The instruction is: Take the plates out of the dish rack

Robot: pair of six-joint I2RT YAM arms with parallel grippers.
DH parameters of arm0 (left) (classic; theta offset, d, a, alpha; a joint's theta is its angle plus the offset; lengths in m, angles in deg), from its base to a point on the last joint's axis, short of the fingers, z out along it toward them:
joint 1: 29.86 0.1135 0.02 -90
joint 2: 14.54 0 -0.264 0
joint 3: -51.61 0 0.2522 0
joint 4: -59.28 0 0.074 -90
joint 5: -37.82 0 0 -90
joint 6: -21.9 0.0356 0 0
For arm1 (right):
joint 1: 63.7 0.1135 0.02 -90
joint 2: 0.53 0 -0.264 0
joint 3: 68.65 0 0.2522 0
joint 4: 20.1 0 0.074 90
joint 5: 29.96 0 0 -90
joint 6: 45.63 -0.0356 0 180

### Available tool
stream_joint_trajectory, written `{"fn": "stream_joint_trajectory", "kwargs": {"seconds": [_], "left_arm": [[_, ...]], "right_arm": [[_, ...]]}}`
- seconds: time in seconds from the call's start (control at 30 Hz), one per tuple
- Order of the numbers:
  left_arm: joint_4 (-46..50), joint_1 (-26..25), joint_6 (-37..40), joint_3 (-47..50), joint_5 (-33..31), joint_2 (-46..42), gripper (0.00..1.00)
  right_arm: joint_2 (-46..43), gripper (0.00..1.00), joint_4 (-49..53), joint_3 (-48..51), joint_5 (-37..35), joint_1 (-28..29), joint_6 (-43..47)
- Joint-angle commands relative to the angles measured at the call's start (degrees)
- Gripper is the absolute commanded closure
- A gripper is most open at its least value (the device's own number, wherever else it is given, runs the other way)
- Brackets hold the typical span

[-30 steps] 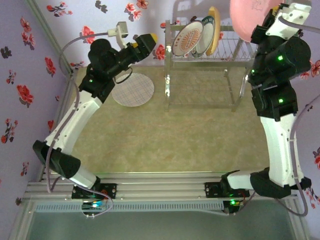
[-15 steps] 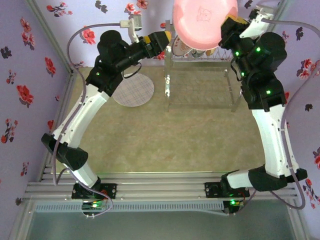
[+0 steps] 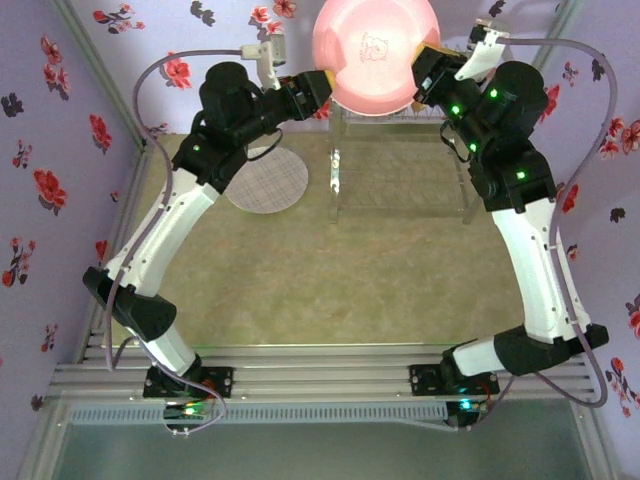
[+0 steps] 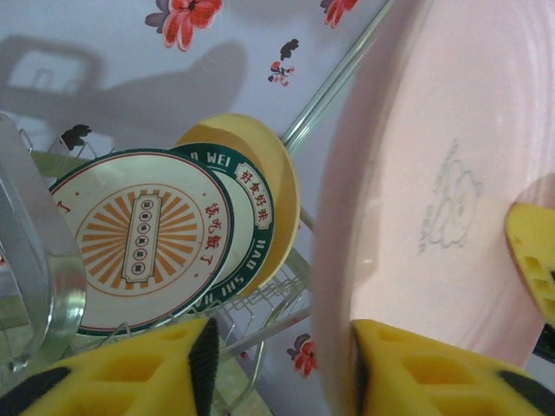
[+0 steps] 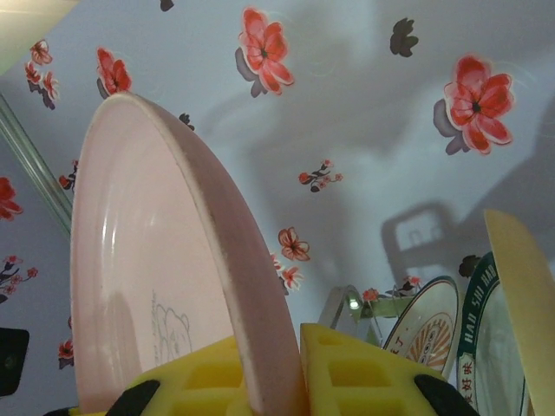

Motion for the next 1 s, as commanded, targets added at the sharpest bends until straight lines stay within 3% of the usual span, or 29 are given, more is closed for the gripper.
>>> {"fn": "stream_joint_trajectory", "kwargs": {"seconds": [0.0,0.2,0.27,0.4,0.5,0.77,0.97], "left_arm": [[0.50,-0.05,0.37,-1.45,-1.49,0.56,0.69],[0.53,0.11,-0.75,-1.54,-0.90,0.53,0.98],[0.44,0.38,-1.35,-1.48,-0.50,0.32,1.00],[-0.03,1.86,-3.57,-0.89,0.56,-1.02,1.00],[0.15,3.54,-5.26,-0.07,1.32,-2.81,1.00],[2.09,8.32,-8.36,9.45,2.70,-11.13,1.00],[8.99,11.94,-7.92,22.47,2.27,-19.86,1.00]], "right_arm": [[0.01,1.00,-2.92,-0.29,1.86,0.34,-2.46],[1.71,1.00,-1.24,-2.19,4.02,0.34,-3.24],[1.89,0.86,-1.14,-2.31,4.37,0.42,-3.33],[1.58,0.46,-0.20,-2.40,4.09,0.56,-1.78],[1.08,0.30,1.72,-3.04,3.28,0.84,1.06],[-1.22,0.21,5.10,-2.03,2.45,2.22,10.46],[-2.49,0.17,8.11,-0.82,7.93,3.28,17.00]]}}
